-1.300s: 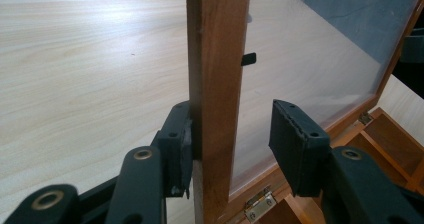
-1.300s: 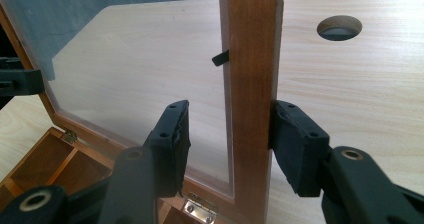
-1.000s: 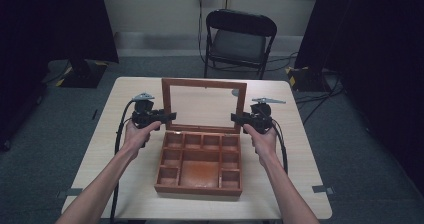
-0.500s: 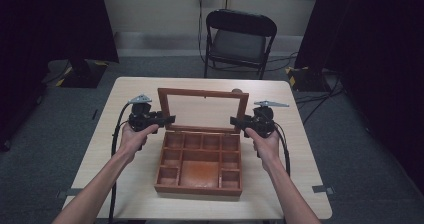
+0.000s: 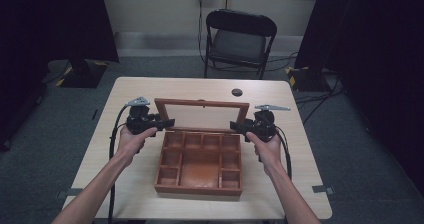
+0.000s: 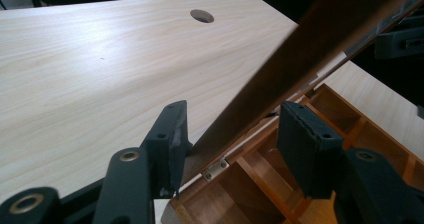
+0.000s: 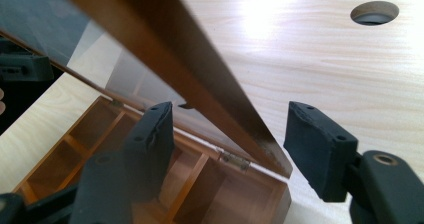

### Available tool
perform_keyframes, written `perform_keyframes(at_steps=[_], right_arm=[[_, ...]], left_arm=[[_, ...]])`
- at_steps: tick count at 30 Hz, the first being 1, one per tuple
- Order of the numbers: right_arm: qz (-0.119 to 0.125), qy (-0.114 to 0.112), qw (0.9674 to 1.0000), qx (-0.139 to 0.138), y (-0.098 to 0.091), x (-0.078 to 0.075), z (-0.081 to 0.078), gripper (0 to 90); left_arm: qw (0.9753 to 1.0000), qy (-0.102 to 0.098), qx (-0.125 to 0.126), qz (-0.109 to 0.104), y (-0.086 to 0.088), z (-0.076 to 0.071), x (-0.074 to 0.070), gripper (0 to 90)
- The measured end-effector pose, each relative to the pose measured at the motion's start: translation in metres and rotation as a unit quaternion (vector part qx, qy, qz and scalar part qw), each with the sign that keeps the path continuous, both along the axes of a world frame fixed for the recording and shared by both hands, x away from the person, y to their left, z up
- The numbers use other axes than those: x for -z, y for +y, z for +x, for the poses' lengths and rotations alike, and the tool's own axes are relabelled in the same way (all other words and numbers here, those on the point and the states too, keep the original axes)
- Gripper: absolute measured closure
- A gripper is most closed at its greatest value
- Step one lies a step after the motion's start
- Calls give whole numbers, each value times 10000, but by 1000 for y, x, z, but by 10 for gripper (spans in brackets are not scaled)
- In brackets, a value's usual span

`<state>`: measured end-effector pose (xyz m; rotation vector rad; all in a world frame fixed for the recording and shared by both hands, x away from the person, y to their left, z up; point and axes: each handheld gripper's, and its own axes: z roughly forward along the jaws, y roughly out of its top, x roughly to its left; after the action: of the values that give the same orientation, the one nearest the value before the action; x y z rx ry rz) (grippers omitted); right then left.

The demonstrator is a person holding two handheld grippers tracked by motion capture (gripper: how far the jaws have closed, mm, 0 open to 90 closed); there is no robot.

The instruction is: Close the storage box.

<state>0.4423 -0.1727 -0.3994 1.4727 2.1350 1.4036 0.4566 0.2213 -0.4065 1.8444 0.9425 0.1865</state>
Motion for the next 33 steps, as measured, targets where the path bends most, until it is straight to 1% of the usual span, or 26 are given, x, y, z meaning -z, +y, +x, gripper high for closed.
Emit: perform_keyframes(at_steps=[3, 4, 6, 7, 10, 11, 14, 15, 18, 21, 22, 23, 24, 26, 27, 31, 33], right_arm=[[20, 29, 10000, -32, -1, 0, -4, 354], [8, 33, 10000, -19, -1, 0, -5, 350], [-34, 55, 10000, 19, 0, 1, -7, 318], [-53, 82, 9999, 43, 0, 1, -8, 317], [-121, 72, 9999, 60, 0, 1, -13, 321], [-122, 81, 9999, 63, -1, 2, -14, 321], [-157, 97, 9998, 41, -1, 3, -17, 321], [-176, 92, 9998, 47, -1, 3, -18, 322], [-219, 102, 9997, 26, -1, 3, -22, 327], [-227, 105, 9997, -47, -2, 4, -25, 330], [-221, 149, 9996, -48, -2, 4, -26, 331], [-232, 123, 9996, -75, -2, 5, -27, 334], [-231, 146, 9996, -90, -3, 5, -27, 334], [-199, 153, 9996, -96, -3, 5, -28, 334], [-202, 147, 9996, -122, -3, 6, -29, 338], [-192, 158, 9996, -141, -3, 7, -32, 340], [-199, 137, 9996, -155, -3, 7, -33, 350]], left_arm=[[10000, -39, 24, 56, 0, -4, -1, 443], [10000, -51, 4, 60, -1, -5, -1, 442], [9999, -76, 46, 73, 0, -9, -1, 443], [9999, -67, 68, 109, 0, -10, -1, 443], [9998, -73, 101, 164, -1, -15, -1, 439], [9997, -65, 108, 218, -1, -17, -1, 437], [9998, -22, 111, 176, -1, -20, -1, 410], [9997, -24, 134, 225, -1, -21, -2, 408], [9995, -37, 143, 268, -2, -25, -1, 401], [9989, -81, 173, 421, -2, -29, -2, 395], [9992, -68, 185, 361, -2, -30, -1, 386], [9993, -48, 181, 316, -2, -31, -1, 368], [9996, -23, 170, 229, -2, -32, -1, 345], [9997, -18, 148, 193, -2, -33, 0, 330], [9997, -17, 157, 165, -2, -35, -1, 305], [9997, -3, 214, 120, -2, -40, -4, 260], [9996, -29, 219, 149, -1, -43, -4, 250]])
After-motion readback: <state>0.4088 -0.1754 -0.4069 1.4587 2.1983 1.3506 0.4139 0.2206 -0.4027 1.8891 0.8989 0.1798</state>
